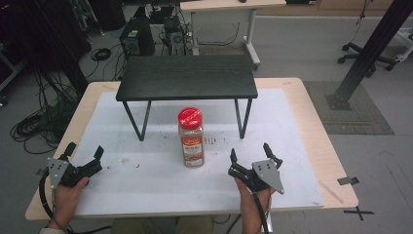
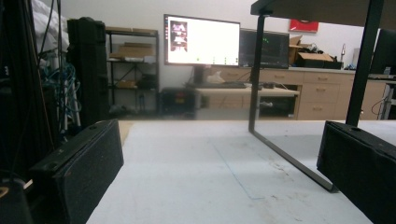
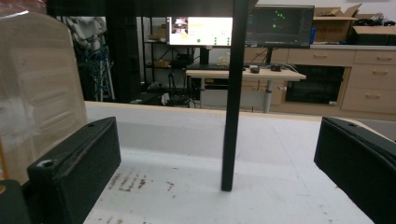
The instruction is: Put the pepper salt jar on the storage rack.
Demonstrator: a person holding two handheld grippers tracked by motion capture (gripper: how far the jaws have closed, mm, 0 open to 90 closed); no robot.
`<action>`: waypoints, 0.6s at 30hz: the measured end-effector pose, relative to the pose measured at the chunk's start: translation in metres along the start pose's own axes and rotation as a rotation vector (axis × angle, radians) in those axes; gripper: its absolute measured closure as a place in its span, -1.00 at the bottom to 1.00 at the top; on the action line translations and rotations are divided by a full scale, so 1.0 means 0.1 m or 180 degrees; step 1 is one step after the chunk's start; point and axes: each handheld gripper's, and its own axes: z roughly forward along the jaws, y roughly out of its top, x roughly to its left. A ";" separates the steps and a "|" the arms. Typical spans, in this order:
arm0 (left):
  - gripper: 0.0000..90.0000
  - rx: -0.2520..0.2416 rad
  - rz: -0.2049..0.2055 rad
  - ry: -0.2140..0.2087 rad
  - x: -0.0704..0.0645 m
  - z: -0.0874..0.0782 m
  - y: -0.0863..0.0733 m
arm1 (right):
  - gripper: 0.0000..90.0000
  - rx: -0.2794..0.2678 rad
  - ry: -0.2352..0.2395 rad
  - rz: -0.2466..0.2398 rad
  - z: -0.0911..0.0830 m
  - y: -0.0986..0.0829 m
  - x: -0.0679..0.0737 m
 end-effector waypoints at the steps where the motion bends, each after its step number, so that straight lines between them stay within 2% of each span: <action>1: -0.98 -0.0001 0.0001 -0.0003 0.00 0.00 0.00 | -1.00 -0.0001 0.0011 0.0016 0.00 0.01 0.04; 8: -0.98 -0.0009 -0.0008 -0.0008 0.00 0.00 0.00 | -1.00 0.0045 0.0109 -0.0048 0.01 0.04 0.19; 14: -0.98 -0.0014 -0.0012 -0.0012 0.00 0.00 0.00 | -0.98 0.0060 0.0132 -0.0014 0.02 0.03 0.31; 18: -0.98 -0.0018 -0.0015 -0.0014 0.00 0.00 0.00 | -0.98 0.0055 0.0181 -0.0043 0.00 0.04 0.39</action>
